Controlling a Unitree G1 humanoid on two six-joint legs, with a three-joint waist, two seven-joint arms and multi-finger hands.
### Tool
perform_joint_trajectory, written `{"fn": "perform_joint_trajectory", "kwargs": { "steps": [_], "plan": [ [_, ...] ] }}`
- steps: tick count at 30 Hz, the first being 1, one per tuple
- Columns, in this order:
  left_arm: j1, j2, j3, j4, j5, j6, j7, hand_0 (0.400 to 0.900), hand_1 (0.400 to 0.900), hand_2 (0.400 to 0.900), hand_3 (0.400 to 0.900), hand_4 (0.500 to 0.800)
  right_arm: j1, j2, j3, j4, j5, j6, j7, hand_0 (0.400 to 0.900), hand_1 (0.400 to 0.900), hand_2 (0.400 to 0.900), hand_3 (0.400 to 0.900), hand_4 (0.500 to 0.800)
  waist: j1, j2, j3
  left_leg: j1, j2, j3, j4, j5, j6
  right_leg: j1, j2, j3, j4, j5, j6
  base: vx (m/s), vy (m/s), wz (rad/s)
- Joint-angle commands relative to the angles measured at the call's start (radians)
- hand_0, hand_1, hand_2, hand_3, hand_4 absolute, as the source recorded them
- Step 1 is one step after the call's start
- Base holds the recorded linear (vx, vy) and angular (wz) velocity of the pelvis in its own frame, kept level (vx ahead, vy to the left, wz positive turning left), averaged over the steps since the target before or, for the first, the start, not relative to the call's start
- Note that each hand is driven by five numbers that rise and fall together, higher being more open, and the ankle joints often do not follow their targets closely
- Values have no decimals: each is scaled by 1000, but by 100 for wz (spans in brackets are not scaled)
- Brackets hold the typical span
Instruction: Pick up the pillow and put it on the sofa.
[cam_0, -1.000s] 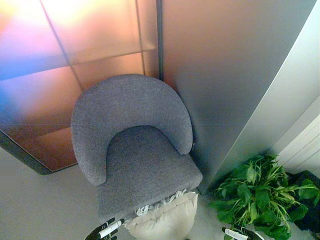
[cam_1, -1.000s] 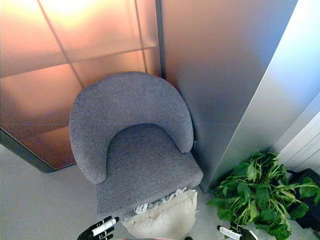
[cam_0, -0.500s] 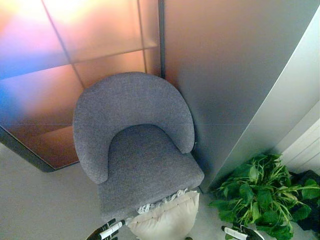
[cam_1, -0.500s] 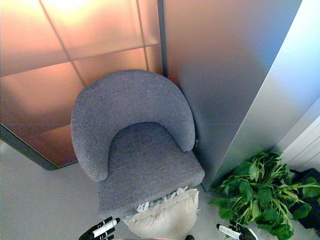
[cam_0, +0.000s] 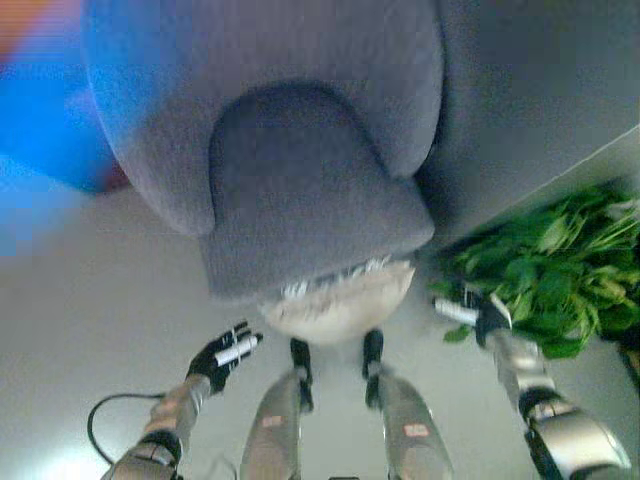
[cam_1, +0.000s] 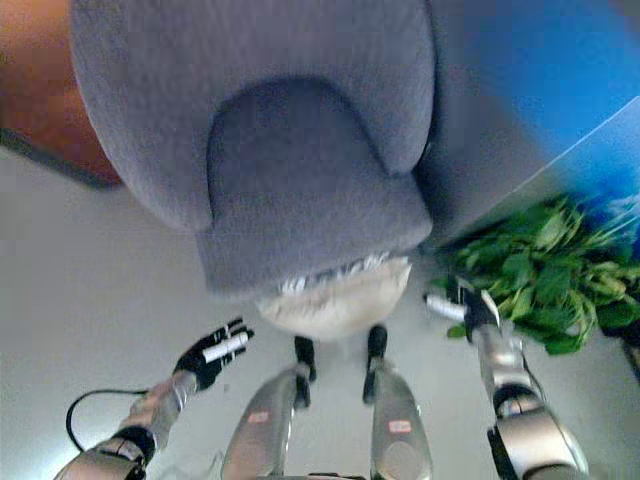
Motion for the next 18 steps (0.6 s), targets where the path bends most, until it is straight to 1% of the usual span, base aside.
{"fn": "perform_joint_trajectory", "kwargs": {
  "steps": [1, 3, 5, 10, 17, 18],
  "plan": [
    [61, 61, -35, -27, -56, -45, -3, 900, 900, 900, 900, 800, 4, -59, 34, -54, 82, -71, -9, 900, 900, 900, 900, 800, 23, 0, -19, -101, -4, -26, 37, 9, -24, -77, -52, 36, 104, -66, 68, -158, -55, 24],
    [60, 65, -45, -50, -75, -57, 8, 900, 900, 900, 900, 800, -38, -82, 38, -56, 103, -81, 6, 900, 900, 900, 900, 800, 27, 10, 3, -155, -6, -28, 71, 6, -21, -133, -58, 33, 145, -70, 63, -145, -45, 19],
    [60, 72, -52, -79, -100, -72, 17, 900, 900, 900, 900, 800, -92, -104, 45, -63, 115, -80, 4, 900, 900, 900, 900, 800, 35, 23, 25, -225, 2, -26, 110, 8, -21, -204, -71, 28, 191, -75, 58, -141, -42, 17],
    [74, 77, -72, -127, -142, -94, 13, 900, 900, 900, 900, 800, -167, -140, 60, -81, 142, -76, -4, 900, 900, 900, 900, 800, 48, 50, 25, -353, 1, -25, 178, 5, -19, -334, -78, 36, 274, -91, 45, -70, -12, 14],
    [106, 72, -106, -194, -201, -130, 23, 900, 900, 900, 900, 800, -244, -186, 68, -77, 189, -44, 42, 900, 900, 900, 900, 800, 54, 84, 25, -423, -10, -6, 213, -10, -16, -415, -70, 37, 325, -109, 29, 1, 28, 11],
    [112, 71, -112, -200, -210, -134, 23, 900, 900, 900, 900, 800, -248, -188, 70, -73, 185, -41, 44, 900, 900, 900, 900, 800, 52, 87, 25, -413, -15, -11, 234, -49, -25, -409, -73, 47, 349, -146, 39, 101, 33, 12]
  ]
}}
